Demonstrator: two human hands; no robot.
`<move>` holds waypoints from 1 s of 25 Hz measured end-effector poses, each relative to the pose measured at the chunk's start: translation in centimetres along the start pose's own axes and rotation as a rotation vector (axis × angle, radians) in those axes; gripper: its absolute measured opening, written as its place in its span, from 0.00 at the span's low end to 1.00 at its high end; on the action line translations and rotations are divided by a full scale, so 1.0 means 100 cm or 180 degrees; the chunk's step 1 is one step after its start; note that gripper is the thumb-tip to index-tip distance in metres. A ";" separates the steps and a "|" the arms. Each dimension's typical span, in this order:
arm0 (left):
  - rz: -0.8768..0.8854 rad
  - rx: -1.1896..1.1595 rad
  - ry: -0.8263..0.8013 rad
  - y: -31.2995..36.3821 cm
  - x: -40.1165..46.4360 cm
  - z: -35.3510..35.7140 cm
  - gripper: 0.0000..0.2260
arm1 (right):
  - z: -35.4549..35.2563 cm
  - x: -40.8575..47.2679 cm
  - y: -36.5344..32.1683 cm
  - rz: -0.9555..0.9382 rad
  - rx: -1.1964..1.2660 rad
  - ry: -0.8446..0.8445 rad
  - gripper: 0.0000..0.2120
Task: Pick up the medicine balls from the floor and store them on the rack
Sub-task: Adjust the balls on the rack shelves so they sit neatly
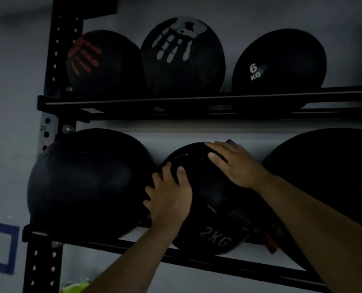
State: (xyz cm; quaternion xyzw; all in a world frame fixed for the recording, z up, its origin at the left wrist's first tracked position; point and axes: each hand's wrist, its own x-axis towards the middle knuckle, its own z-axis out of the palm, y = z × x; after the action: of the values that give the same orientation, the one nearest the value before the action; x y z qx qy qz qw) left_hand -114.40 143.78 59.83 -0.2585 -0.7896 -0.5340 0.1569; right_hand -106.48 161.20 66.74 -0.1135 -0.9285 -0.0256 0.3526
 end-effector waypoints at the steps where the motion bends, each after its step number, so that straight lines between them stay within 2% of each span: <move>1: 0.0215 0.0125 0.0079 -0.005 -0.003 -0.002 0.26 | -0.007 0.006 0.002 0.0017 -0.0149 -0.0218 0.30; 3: 0.0778 0.0065 0.0057 -0.017 0.016 -0.014 0.29 | -0.016 0.013 -0.002 0.0217 -0.0293 -0.0430 0.28; 6: 0.1246 -0.0283 -0.0983 -0.029 0.050 -0.027 0.42 | -0.010 -0.005 -0.041 0.1037 -0.0109 -0.0231 0.29; 7: 0.1273 -0.0415 -0.1109 -0.031 0.054 -0.025 0.45 | 0.000 -0.018 -0.060 0.1355 -0.0003 -0.0138 0.30; 9: 0.1280 -0.0432 -0.0839 -0.033 0.059 -0.019 0.46 | 0.025 -0.035 -0.092 0.1649 -0.0021 0.0133 0.32; 12: 0.1064 -0.0253 -0.0583 -0.026 0.057 -0.012 0.40 | 0.036 -0.030 -0.087 0.1494 -0.0222 0.0599 0.32; 14: 0.0695 -0.0005 -0.0425 -0.010 0.048 -0.008 0.38 | 0.018 -0.009 -0.063 0.1069 -0.0211 0.0304 0.31; 16: 0.0340 0.0142 -0.0264 0.000 0.035 -0.006 0.37 | -0.001 0.010 -0.040 0.0615 -0.0121 -0.0265 0.30; 18: 0.0347 0.0280 -0.0119 -0.001 0.031 -0.010 0.36 | -0.014 0.022 -0.029 0.0407 -0.0078 -0.0584 0.28; 19: 0.0475 0.0342 -0.0079 -0.004 0.031 -0.014 0.36 | -0.014 0.023 -0.029 0.0372 -0.0278 -0.0484 0.28; 20: 0.0646 0.0356 -0.0107 -0.009 0.034 -0.017 0.35 | -0.009 0.019 -0.031 0.0444 -0.0655 -0.0138 0.27; 21: 0.0827 0.0268 -0.0256 -0.014 0.039 -0.019 0.36 | 0.000 0.009 -0.037 0.0592 -0.1046 0.0387 0.26; 22: 0.0942 0.0061 -0.0524 -0.018 0.044 -0.020 0.37 | 0.012 -0.011 -0.048 0.0779 -0.1086 0.0850 0.26; 23: 0.0995 -0.0224 -0.0800 -0.020 0.048 -0.020 0.38 | 0.029 -0.034 -0.057 0.0891 -0.0927 0.1253 0.27; 25: 0.1054 -0.0516 -0.0938 -0.022 0.057 -0.017 0.39 | 0.061 -0.074 -0.073 0.0856 -0.0263 0.1450 0.30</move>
State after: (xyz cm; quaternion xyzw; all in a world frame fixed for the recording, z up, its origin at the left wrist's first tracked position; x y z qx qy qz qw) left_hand -120.32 142.92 61.80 -0.4713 -0.7053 -0.5192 0.1041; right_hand -106.68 153.45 57.51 -0.2414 -0.8000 -0.0412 0.5478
